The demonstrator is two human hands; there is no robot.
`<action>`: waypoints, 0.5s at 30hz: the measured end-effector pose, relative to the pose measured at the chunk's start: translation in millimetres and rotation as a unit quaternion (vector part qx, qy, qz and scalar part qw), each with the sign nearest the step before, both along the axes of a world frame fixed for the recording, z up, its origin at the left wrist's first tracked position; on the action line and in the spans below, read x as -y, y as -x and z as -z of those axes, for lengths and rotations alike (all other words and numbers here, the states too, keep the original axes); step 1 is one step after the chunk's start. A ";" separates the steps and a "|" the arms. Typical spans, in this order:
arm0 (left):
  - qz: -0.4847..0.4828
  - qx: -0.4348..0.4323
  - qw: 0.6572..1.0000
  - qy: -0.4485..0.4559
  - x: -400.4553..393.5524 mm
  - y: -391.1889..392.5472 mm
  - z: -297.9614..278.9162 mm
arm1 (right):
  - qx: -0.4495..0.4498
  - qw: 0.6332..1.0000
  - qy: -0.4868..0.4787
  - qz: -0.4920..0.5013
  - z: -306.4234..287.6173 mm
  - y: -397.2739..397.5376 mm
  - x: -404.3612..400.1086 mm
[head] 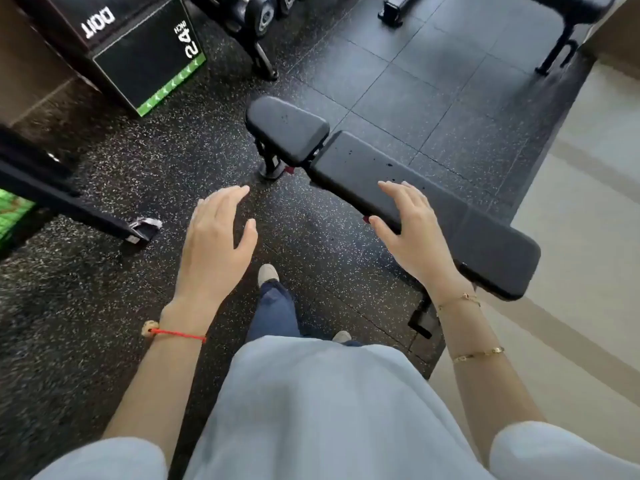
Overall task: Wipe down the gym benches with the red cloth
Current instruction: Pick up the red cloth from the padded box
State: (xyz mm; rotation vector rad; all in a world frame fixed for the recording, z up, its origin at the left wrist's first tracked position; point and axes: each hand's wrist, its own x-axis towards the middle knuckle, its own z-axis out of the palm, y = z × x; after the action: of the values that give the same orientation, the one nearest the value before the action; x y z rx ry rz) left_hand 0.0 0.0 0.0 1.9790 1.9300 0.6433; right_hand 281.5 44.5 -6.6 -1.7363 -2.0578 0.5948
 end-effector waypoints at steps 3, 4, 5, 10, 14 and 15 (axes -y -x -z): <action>-0.051 0.011 0.999 -0.007 -15.7 36.9 1.4 | -0.002 0.999 0.006 -0.037 4.0 39.6 -38.0; -0.063 0.010 0.998 -0.003 -22.1 50.6 1.8 | -0.002 0.999 0.013 -0.053 4.2 57.2 -52.4; -0.074 0.011 0.997 -0.003 -30.6 65.6 3.0 | 0.000 0.998 0.014 -0.065 6.2 74.6 -68.4; -0.131 0.013 0.991 -0.016 -77.3 149.5 -1.9 | -0.007 0.993 0.008 -0.114 3.1 168.8 -146.5; -0.152 -0.007 0.988 -0.035 -114.4 219.5 -6.3 | -0.029 0.989 -0.009 -0.142 1.0 248.9 -201.6; -0.157 -0.012 0.987 -0.035 -123.3 235.8 -6.9 | -0.035 0.988 -0.011 -0.149 1.0 267.7 -213.4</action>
State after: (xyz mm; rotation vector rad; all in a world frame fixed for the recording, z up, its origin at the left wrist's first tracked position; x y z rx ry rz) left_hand -235.8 123.3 6.9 1.7417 2.2865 0.7756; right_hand 13.8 257.9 -7.6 -1.3827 -2.2812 0.7074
